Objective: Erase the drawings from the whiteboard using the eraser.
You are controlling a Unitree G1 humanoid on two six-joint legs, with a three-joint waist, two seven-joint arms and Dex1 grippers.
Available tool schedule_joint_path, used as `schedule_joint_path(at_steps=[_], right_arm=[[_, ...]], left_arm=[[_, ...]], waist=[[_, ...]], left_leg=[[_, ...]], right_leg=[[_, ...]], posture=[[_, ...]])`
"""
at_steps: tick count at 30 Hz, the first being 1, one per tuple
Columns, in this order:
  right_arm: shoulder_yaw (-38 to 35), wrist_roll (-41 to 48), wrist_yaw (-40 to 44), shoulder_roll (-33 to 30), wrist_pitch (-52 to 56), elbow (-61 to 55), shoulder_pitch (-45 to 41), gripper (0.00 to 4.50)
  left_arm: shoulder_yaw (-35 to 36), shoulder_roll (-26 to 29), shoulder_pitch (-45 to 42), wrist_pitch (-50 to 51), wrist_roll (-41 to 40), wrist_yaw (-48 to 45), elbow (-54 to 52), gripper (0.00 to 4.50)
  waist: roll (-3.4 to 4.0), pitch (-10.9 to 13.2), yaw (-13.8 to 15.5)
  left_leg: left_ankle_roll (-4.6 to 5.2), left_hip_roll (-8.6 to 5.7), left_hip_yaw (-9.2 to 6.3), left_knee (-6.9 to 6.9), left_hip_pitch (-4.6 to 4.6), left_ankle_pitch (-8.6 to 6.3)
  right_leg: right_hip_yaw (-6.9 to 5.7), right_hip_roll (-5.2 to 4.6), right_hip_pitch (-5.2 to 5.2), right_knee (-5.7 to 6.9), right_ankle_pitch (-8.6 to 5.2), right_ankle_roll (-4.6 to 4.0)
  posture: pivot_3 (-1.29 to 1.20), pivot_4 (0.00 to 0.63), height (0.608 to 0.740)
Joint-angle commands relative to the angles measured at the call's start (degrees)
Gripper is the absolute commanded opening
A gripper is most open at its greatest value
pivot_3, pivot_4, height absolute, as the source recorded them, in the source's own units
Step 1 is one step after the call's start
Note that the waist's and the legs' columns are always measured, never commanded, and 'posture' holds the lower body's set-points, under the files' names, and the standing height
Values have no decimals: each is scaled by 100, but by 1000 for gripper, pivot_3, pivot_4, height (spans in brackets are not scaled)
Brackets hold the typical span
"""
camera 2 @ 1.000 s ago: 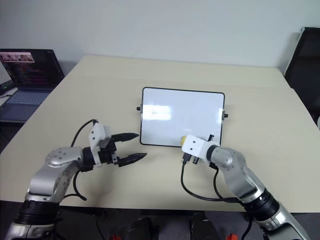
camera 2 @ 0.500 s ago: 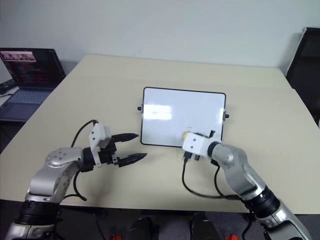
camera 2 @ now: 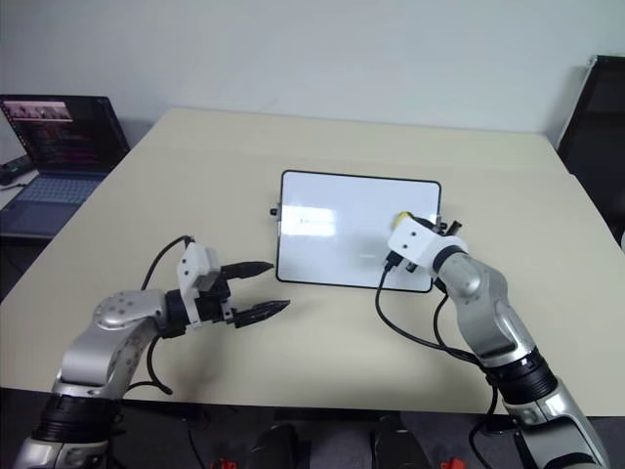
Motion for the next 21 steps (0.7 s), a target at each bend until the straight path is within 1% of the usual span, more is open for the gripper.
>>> schedule_joint_path(at_steps=[1, 5, 9, 13, 17, 21], right_arm=[[36, 128, 414, -69, 194, 81, 233, 1102], [258, 404, 1007, 22, 535, -242, 480, 1101], [187, 496, 1000, 185, 661, -379, 451, 1101], [-70, 645, 851, 320, 629, -447, 390, 1101], [-611, 1399, 984, 647, 545, -900, 591, 1101], [-800, 1958, 1110, 825, 537, -1332, 747, 1101]], left_arm=[[21, -20, -61, 13, -63, 27, -229, 4500], [38, -13, -69, 7, -60, 14, -194, 4500], [82, 8, -56, -33, -59, -23, -134, 4500], [132, 6, -53, -51, -64, 1, -108, 4500], [387, -16, -52, 20, -158, 229, -87, 4500], [599, 12, -42, 217, -291, 417, -184, 4500]], waist=[[-1, -1, -1], [-4, -3, -5], [-4, -2, -30], [-3, -2, -29], [-1, 1, -19], [5, 5, -4]], left_leg=[[0, 0, 0, -4, 0, 0], [0, 2, 0, -14, 1, 0], [0, 1, 0, -11, 3, 0], [0, 1, 0, -10, 4, 0], [0, 1, 0, -11, 2, 0], [0, 1, 2, -52, -15, 0]], right_leg=[[0, 0, 0, 0, 0, 0], [-1, 2, 1, -1, -1, 1], [1, 1, -1, -1, 0, 0], [1, 1, -3, -1, 0, -1], [1, 1, -4, 0, 1, -1], [-1, 2, -5, -3, -5, 1]], posture=[[0, 150, 740], [0, 150, 740], [0, 150, 740], [0, 150, 740], [0, 150, 740], [0, 150, 740]])
